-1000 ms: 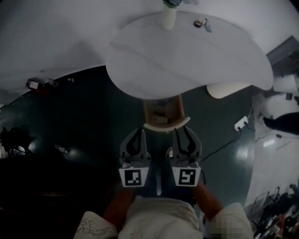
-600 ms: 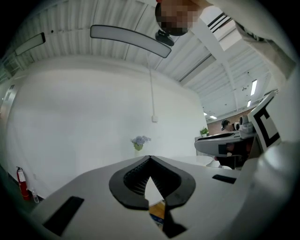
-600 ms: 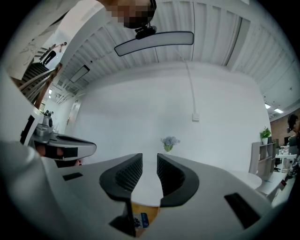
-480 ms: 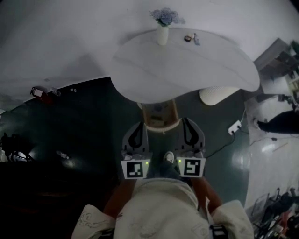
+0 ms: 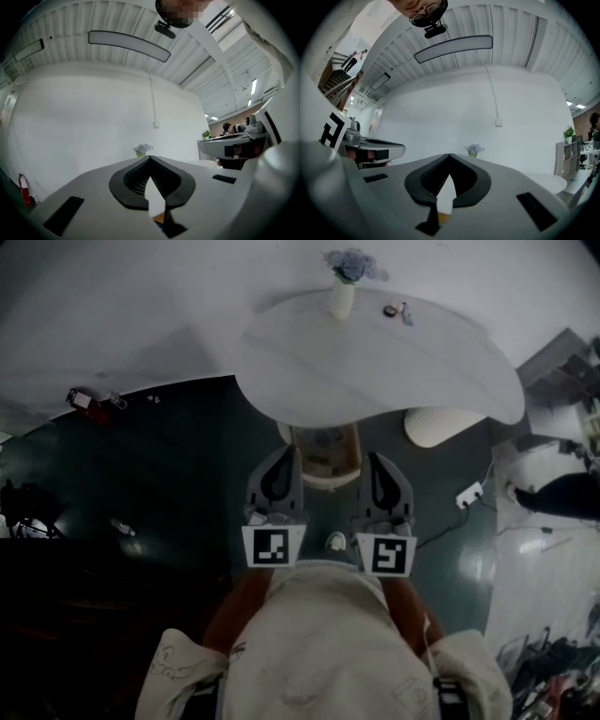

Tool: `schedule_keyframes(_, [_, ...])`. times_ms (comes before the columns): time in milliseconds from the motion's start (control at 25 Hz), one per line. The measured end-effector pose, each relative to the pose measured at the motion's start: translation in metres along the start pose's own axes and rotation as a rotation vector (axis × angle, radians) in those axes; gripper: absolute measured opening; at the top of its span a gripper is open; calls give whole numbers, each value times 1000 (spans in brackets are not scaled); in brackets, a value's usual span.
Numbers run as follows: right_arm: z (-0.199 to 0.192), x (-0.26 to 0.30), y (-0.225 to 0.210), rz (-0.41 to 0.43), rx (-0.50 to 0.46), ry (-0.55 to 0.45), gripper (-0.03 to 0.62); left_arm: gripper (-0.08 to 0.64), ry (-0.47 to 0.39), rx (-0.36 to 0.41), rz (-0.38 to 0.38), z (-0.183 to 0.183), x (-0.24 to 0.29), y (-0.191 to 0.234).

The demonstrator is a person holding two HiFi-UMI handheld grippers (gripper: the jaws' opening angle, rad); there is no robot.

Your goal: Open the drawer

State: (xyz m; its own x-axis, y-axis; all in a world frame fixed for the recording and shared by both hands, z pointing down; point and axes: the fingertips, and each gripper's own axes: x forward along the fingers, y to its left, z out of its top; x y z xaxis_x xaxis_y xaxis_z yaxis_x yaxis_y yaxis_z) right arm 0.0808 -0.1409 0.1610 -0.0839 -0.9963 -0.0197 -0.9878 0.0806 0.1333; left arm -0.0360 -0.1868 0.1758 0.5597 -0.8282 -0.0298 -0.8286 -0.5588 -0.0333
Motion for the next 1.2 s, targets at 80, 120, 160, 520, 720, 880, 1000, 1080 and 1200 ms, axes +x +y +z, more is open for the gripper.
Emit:
schedule_keyframes(80, [-2,-1,0,-1,5,7,6,2,5,-13,5,-2,-1,1])
schedule_keyframes(120, [-3,0,1,0,4,8,6,2,5,-15,6,-4,-1,2])
schedule_keyframes(160, [-3,0,1,0,4,8,6,2,5,-13,5,-5,-1,3])
schedule_keyframes(520, [-5,-1,5,-15,-10,28,6,2,16,-5,-35,-6,-3,-2])
schedule_keyframes(720, [-5,-4,2,-28,-5,33,6,2,12,4,-52,-4,1,-8])
schedule_keyframes(880, [-9,-5,4,-21,-2,39,6,2,20,-29,-42,-6,-1,-8])
schedule_keyframes(1000, [-9,-7,6,-12,-1,30,6,2,18,-1,-45,-6,-3,-6])
schedule_keyframes(1080, [-10,-7,7,-14,3,33,6,2,17,2,-46,-6,-5,-5])
schedule_keyframes(1200, [-10,-4,7,-16,5,38,6,2,12,2,-40,-3,-5,-3])
